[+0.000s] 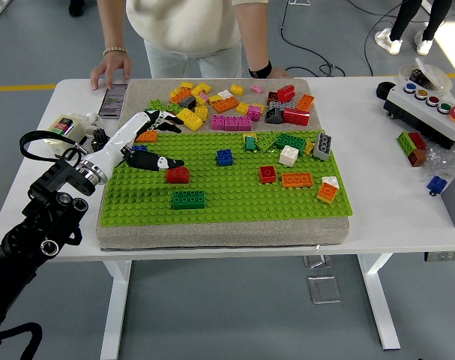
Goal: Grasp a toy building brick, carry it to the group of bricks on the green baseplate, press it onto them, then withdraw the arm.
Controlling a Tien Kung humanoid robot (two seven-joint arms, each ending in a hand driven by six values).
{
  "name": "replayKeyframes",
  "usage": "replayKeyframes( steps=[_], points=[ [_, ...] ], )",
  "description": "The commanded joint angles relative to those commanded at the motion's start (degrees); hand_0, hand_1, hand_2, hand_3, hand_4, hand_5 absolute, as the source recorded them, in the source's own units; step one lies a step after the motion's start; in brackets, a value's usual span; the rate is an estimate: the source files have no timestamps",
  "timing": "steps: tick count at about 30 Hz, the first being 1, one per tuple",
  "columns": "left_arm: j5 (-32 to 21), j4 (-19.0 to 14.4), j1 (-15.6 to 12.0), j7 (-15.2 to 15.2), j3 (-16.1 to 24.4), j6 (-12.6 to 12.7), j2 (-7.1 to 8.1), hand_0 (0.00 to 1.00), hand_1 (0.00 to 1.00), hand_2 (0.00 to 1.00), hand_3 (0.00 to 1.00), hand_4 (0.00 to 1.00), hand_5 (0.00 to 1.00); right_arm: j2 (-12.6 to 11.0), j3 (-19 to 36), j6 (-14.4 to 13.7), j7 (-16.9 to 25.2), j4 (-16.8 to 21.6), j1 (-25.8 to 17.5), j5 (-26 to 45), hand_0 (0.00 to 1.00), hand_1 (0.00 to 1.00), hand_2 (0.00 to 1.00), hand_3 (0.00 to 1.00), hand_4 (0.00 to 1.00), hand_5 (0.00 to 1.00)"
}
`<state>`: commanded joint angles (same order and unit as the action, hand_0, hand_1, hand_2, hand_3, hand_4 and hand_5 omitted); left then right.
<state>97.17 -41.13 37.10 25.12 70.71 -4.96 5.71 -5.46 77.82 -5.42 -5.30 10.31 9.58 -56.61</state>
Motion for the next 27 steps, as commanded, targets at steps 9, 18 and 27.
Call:
replayKeyframes(
  steps=[9,18,27],
  points=[
    [-0.93,0.31,0.14,0.26,0.01,1.7,-0.14,0.6,0.558,0.532,0.495,0.808,0.002,0.01,-0.1,-0.08,0.03,0.0,-0.06,0.17,0.754,0.674,0.721,0.638,0.908,0.503],
    [-1.8,0.59,0.29,0.43,-0.17,2.73,-0.21,0.604,0.556,0.544,0.51,0.863,0.002,0.02,-0.17,-0.15,0.03,0.0,-0.03,0.32,0.754,0.673,0.721,0.638,0.909,0.504],
    [-2.4,0.46,0.09,-0.27,-0.33,1.65,-0.06,0.637,0.603,0.599,0.576,0.998,0.002,0.09,-0.4,-0.25,0.02,0.0,-0.1,0.3,0.753,0.673,0.721,0.638,0.909,0.505]
  ],
)
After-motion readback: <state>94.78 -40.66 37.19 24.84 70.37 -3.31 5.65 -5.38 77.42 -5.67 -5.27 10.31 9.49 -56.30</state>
